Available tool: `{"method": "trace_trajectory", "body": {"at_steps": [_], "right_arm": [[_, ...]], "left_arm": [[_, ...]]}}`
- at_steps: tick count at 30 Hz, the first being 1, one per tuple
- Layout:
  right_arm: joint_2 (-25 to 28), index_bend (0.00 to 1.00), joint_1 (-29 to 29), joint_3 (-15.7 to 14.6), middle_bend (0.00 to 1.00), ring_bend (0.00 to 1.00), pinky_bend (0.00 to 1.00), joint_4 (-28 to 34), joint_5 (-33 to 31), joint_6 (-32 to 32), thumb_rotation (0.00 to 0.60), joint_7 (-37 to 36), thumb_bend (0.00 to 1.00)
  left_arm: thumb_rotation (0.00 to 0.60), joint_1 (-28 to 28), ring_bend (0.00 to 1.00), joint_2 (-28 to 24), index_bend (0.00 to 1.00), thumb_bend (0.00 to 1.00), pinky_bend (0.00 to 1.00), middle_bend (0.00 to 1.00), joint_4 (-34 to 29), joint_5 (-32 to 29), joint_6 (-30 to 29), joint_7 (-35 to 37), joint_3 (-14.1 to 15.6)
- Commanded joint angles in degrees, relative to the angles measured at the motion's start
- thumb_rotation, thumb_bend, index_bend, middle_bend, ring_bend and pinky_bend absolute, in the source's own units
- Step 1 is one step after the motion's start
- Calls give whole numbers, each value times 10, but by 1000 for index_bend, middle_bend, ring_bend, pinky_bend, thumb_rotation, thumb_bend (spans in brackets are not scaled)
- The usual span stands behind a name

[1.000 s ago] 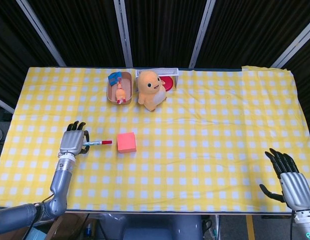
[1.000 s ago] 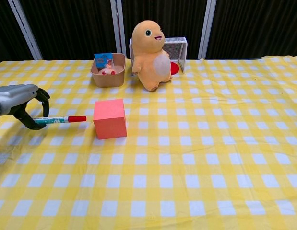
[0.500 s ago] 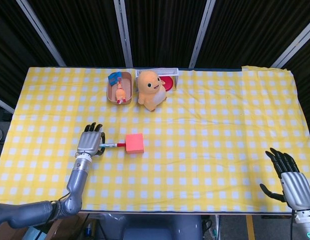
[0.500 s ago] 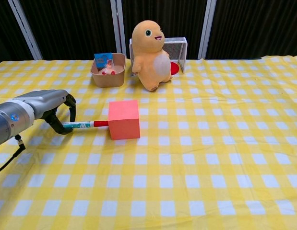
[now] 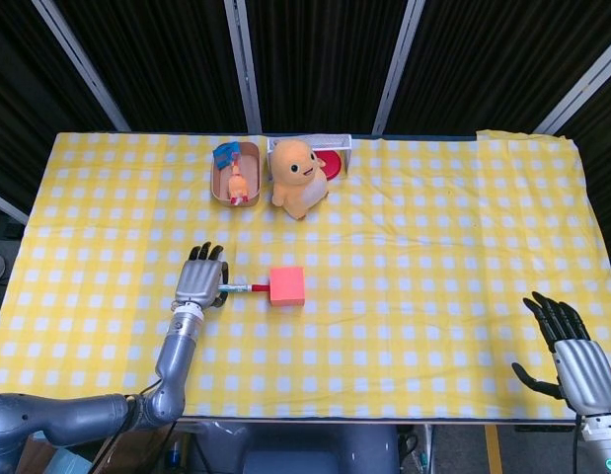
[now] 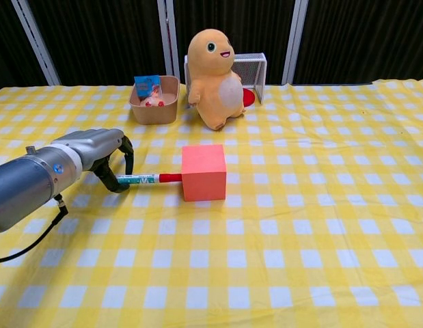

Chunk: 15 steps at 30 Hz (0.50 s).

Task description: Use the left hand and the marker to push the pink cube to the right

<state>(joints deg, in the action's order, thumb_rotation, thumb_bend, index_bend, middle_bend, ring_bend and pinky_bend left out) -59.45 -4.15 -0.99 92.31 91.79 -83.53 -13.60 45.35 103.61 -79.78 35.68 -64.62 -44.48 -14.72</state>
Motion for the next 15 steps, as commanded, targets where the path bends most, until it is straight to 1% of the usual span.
{"method": "trace_trajectory", "body": {"at_steps": [1,8,15], "right_arm": [[0,0,0,0,0,0,0,0,0,0,600,-1,321],[-1,0,0,-1,0,0,0,0,2,0,600,2,321],[0,0,0,-1,0,0,0,1,2,0,600,2,320]], "left_arm": [[600,2,0,2,587,448,83,103,-2,-8,-8,-10,-1],[600,2,0,-3,587,448,83,107,-21,-22,-25,-22,-6],[600,5,0,1,590,448,83,110,-22,-19,-30,-19,-10]]}}
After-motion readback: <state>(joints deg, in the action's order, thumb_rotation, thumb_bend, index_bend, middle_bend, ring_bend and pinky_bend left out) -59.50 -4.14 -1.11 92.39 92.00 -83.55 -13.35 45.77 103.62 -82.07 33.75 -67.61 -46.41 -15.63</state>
